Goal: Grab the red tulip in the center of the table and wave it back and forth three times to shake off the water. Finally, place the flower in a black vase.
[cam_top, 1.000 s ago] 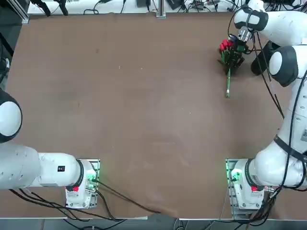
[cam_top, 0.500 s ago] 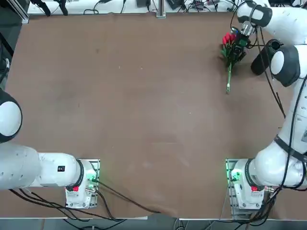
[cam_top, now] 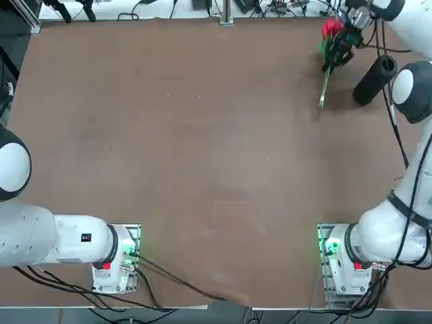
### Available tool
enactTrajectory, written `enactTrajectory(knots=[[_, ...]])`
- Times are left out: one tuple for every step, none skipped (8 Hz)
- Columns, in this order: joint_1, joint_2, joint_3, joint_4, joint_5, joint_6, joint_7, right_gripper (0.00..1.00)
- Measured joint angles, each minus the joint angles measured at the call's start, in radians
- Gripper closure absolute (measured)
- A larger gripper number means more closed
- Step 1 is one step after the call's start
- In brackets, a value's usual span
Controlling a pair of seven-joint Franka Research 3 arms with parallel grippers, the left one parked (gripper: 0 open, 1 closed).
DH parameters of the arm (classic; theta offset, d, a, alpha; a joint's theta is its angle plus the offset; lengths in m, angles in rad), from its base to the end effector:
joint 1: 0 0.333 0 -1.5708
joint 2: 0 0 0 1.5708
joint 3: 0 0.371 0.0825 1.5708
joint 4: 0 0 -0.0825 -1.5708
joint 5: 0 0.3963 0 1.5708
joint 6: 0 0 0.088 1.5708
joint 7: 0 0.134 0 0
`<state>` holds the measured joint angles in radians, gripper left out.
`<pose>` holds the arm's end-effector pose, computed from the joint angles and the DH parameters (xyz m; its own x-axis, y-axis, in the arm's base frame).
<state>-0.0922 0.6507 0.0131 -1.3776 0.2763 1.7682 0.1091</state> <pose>0.7349 -0.0290 0.3292 0.9284 -0.2323 -0.2901 -0.3014 -0.9273 -0.2221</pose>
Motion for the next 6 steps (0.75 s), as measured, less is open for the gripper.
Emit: enactTrajectory(knots=[[0.008,-0.064,0.000,0.005,-0.027,0.054,0.024,0.80],[0.009,-0.132,-0.002,0.005,-0.087,0.130,0.062,0.80],[0.008,-0.196,-0.014,0.004,-0.170,0.204,0.117,0.80],[0.006,-0.246,-0.044,0.002,-0.246,0.277,0.168,0.80],[0.001,-0.283,-0.093,0.001,-0.296,0.342,0.184,0.80],[-0.010,-0.309,-0.148,-0.001,-0.343,0.399,0.177,0.80]])
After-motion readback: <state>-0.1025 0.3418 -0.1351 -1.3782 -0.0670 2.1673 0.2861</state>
